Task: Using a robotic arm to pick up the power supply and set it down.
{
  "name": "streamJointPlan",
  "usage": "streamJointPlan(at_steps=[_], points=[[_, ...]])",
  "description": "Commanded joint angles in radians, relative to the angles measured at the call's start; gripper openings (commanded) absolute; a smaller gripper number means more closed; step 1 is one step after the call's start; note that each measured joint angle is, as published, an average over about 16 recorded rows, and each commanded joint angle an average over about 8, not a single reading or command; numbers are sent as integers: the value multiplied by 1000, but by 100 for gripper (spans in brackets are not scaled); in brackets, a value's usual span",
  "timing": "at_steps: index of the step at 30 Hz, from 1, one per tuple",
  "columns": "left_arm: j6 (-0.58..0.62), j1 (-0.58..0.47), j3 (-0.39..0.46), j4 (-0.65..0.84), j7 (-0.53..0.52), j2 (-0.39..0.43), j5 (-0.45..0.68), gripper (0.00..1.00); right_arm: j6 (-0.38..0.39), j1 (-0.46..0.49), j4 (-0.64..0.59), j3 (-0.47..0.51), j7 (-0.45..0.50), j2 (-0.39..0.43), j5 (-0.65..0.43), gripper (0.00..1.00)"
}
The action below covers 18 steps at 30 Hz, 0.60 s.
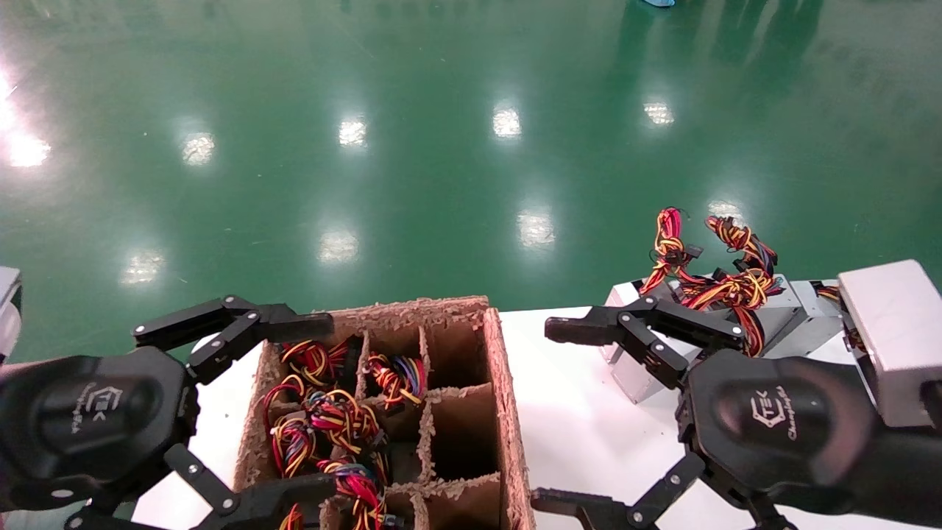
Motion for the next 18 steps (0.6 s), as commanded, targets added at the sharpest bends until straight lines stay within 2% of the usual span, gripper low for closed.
streamJointPlan(at_steps=[1,18], points=[[0,0,0,0,0,0,0,100,0,0,0,0,0,0,0,100],[0,0,0,0,0,0,0,100,0,0,0,0,0,0,0,100]])
